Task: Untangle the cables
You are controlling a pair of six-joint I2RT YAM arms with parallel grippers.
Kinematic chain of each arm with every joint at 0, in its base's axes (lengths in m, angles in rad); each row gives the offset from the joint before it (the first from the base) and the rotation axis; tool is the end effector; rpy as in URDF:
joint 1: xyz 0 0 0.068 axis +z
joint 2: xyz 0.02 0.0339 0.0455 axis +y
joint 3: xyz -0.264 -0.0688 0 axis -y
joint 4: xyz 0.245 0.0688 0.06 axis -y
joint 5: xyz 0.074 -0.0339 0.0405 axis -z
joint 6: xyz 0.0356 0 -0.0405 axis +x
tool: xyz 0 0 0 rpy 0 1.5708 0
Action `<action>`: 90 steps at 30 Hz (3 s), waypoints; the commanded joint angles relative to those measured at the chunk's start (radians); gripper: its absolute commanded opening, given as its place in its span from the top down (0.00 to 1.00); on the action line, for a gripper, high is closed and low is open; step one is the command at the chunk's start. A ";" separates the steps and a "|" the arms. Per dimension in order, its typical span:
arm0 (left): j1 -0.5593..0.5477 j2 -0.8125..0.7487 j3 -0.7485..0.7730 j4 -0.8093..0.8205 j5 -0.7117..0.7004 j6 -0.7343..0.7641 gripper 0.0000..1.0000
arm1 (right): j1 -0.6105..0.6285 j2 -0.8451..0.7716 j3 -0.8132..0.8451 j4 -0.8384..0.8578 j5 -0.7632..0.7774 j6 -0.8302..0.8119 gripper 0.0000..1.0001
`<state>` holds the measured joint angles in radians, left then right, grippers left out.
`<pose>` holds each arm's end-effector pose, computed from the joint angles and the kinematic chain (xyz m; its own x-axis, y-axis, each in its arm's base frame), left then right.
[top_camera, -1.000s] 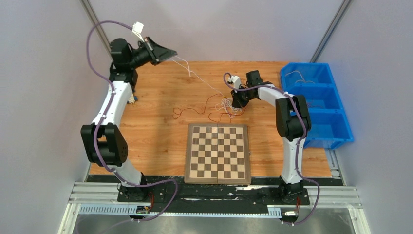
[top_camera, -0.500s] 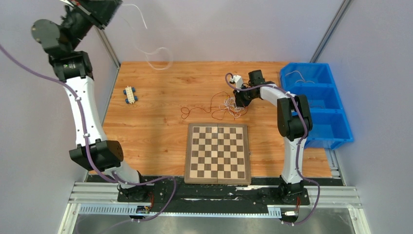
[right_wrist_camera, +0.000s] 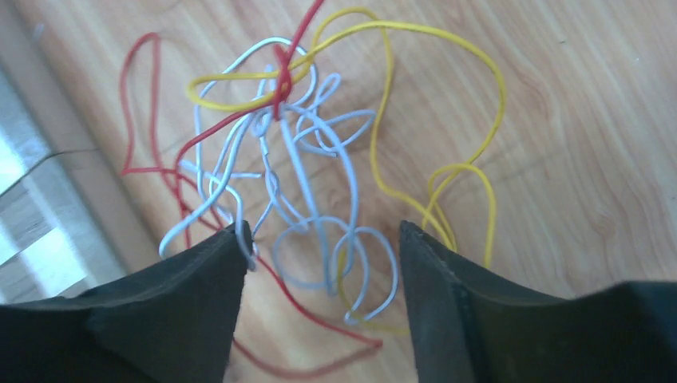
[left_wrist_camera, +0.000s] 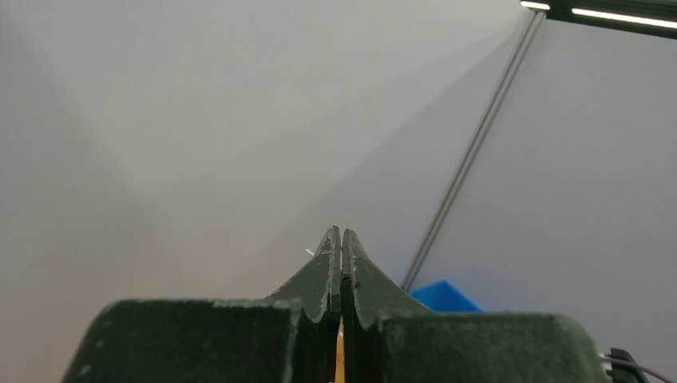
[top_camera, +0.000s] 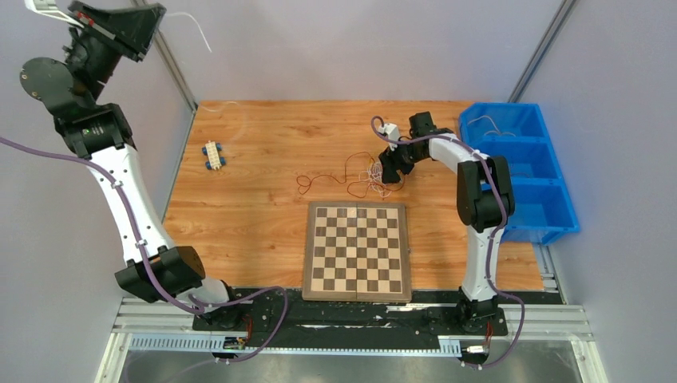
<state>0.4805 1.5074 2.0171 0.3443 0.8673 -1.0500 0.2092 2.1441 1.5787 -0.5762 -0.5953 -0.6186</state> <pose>0.2357 0.0922 0.6220 0.2066 -0.5251 -0.8256 0.6522 0.7029 -0.2838 0.4314 0.1120 0.1606 -0.4926 -0.5954 -0.6347 -0.8419 0.5109 0.1741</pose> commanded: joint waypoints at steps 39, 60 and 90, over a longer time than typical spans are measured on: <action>-0.893 -0.199 -0.589 -0.115 -0.005 0.224 1.00 | 0.337 -0.773 -0.121 0.360 -0.306 0.572 1.00; -0.873 -0.252 -0.650 -0.273 -0.026 0.497 0.00 | -0.545 -0.882 0.217 -0.221 -0.402 0.293 1.00; -0.823 -0.344 -0.764 -0.499 -0.068 0.699 0.00 | -0.841 -0.561 -0.139 -0.507 -0.055 -0.802 0.84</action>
<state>-0.3508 1.1904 1.2480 -0.1242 0.8051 -0.4118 -0.6296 1.5555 1.4082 -0.9752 -0.7601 -1.2385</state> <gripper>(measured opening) 1.000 0.058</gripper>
